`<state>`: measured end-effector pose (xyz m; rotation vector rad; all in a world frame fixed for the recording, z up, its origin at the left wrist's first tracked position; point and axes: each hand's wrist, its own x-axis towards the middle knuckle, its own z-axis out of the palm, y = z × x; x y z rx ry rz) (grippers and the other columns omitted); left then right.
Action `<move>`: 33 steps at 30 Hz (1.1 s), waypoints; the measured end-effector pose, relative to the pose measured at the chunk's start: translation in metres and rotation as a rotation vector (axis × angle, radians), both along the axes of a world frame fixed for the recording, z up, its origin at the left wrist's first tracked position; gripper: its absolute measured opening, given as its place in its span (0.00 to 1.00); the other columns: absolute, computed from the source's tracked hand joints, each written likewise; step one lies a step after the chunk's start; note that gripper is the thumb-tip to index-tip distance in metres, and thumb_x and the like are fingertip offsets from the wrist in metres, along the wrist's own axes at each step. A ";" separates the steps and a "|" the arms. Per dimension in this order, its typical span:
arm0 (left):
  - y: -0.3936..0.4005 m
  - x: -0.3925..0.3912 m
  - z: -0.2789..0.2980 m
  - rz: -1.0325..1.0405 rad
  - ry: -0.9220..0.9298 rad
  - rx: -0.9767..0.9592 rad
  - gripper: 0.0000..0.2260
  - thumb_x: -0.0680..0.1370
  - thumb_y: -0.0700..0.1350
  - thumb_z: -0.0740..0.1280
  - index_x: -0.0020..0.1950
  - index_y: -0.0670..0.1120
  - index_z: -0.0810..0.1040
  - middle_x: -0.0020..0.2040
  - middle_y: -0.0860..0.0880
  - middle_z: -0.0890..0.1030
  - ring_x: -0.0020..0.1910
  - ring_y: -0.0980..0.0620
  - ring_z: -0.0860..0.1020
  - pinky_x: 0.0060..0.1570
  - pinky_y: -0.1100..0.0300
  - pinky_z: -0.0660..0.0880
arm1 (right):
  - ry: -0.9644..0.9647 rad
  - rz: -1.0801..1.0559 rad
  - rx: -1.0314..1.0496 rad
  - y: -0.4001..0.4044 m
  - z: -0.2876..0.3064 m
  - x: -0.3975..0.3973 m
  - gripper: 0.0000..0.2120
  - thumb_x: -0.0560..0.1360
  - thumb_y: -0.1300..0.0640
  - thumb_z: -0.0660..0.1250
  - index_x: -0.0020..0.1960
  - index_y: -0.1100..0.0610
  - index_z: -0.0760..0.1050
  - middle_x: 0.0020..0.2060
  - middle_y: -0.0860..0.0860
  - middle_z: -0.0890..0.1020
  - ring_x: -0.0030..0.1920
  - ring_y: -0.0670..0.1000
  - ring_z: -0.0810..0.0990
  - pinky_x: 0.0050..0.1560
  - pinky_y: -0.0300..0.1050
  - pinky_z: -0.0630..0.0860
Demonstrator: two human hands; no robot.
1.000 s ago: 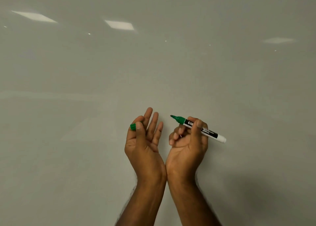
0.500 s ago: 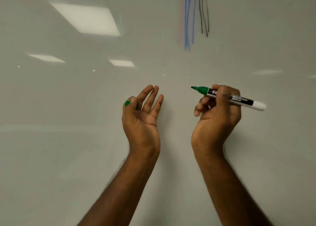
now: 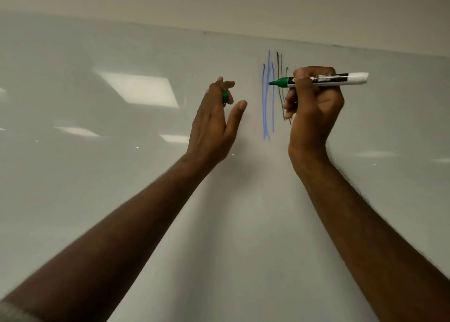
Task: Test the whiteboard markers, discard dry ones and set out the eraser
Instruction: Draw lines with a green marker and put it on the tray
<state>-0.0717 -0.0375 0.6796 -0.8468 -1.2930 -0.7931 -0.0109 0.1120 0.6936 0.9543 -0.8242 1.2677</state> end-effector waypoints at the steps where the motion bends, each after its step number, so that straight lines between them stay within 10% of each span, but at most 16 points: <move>1: -0.003 -0.005 0.011 0.079 0.034 -0.026 0.17 0.85 0.52 0.57 0.67 0.42 0.69 0.69 0.45 0.74 0.75 0.52 0.66 0.70 0.52 0.69 | -0.001 -0.022 0.018 -0.004 0.009 0.000 0.06 0.80 0.60 0.67 0.44 0.56 0.75 0.31 0.52 0.77 0.30 0.51 0.74 0.28 0.42 0.70; 5: -0.017 -0.020 0.059 0.319 0.129 -0.147 0.09 0.85 0.43 0.54 0.57 0.41 0.71 0.80 0.40 0.60 0.80 0.44 0.56 0.78 0.45 0.54 | -0.046 -0.115 0.109 -0.012 0.048 -0.005 0.04 0.78 0.58 0.69 0.44 0.55 0.77 0.33 0.54 0.81 0.32 0.50 0.79 0.30 0.41 0.74; 10: -0.030 -0.026 0.102 0.512 0.113 -0.165 0.21 0.86 0.44 0.52 0.79 0.42 0.61 0.82 0.42 0.55 0.81 0.43 0.53 0.79 0.46 0.51 | -0.144 -0.214 0.190 -0.007 0.099 -0.010 0.05 0.78 0.57 0.66 0.47 0.58 0.79 0.34 0.56 0.82 0.33 0.51 0.80 0.27 0.40 0.75; 16: -0.040 -0.039 0.127 0.714 0.071 -0.224 0.21 0.85 0.40 0.51 0.80 0.41 0.59 0.82 0.41 0.54 0.81 0.43 0.51 0.79 0.45 0.47 | -0.279 -0.375 0.271 0.002 0.150 -0.013 0.05 0.76 0.57 0.68 0.49 0.59 0.79 0.37 0.56 0.86 0.34 0.54 0.84 0.31 0.46 0.81; 33: -0.054 -0.064 0.127 0.572 0.149 -0.205 0.21 0.85 0.43 0.55 0.78 0.45 0.64 0.81 0.46 0.60 0.80 0.48 0.56 0.80 0.48 0.47 | -0.349 -0.564 0.366 -0.009 0.190 -0.045 0.07 0.71 0.58 0.70 0.46 0.61 0.82 0.36 0.54 0.87 0.35 0.56 0.86 0.31 0.46 0.82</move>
